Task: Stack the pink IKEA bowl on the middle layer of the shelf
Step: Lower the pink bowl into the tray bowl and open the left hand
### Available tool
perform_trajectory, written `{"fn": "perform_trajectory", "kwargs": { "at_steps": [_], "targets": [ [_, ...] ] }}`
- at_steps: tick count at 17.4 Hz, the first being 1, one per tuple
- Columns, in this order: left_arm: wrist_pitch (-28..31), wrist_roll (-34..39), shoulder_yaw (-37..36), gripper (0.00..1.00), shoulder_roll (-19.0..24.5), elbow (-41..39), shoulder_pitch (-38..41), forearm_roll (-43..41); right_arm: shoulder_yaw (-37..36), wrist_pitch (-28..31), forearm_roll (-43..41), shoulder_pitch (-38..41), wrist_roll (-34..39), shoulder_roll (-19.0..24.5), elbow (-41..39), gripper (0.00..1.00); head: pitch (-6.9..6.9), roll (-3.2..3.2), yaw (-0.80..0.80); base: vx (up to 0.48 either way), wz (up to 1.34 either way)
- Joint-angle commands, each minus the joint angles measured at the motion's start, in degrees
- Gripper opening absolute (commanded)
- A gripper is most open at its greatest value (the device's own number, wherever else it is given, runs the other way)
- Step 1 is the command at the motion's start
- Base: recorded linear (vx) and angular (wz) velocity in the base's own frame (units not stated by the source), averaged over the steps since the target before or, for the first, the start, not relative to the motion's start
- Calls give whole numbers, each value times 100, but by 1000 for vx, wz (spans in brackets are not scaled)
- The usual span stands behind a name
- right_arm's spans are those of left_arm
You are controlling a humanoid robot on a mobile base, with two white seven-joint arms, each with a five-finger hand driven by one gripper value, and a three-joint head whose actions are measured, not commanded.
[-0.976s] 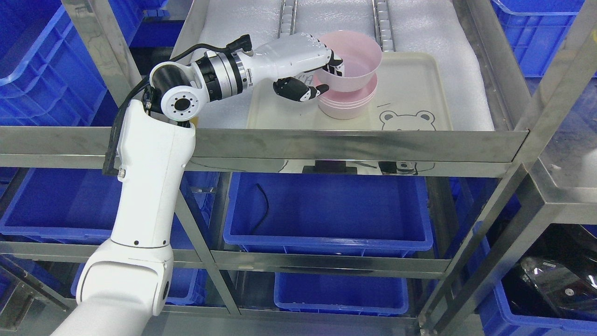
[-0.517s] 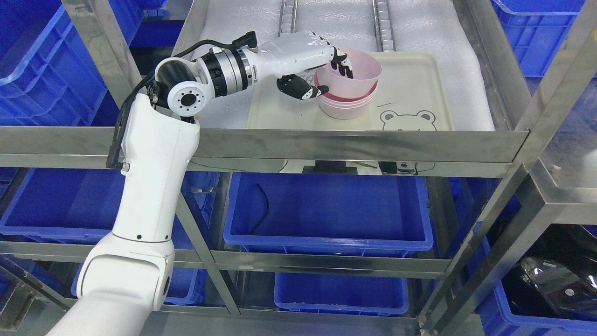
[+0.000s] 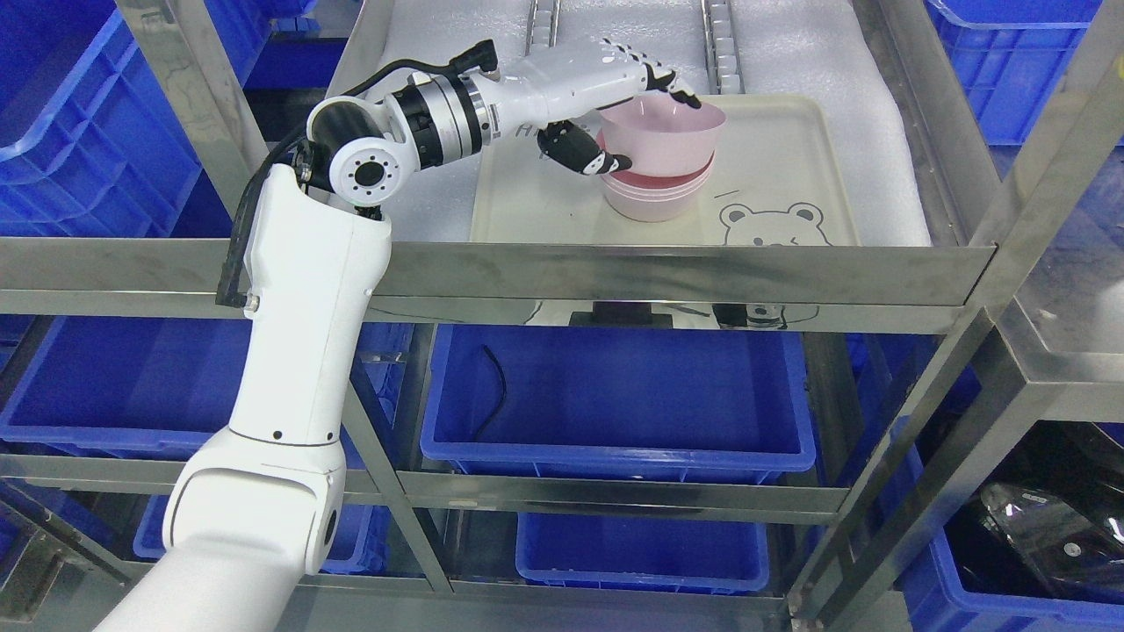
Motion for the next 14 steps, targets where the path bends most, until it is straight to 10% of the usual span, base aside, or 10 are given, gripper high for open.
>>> {"fn": "perform_trajectory", "kwargs": {
  "at_steps": [1, 7, 14],
  "targets": [
    [536, 276, 287, 70, -232, 84, -160, 1375, 0, 2, 8, 87, 2, -100, -100, 100, 0, 0, 0, 0, 0],
    [590, 249, 225, 71, -232, 76, -107, 1420, 0, 2, -1, 87, 2, -100, -100, 100, 0, 0, 0, 0, 0],
    [783, 1159, -1319, 74, -232, -196, 568, 3653, 0, 2, -1, 87, 2, -100, -100, 100, 0, 0, 0, 0, 0]
  ]
}}
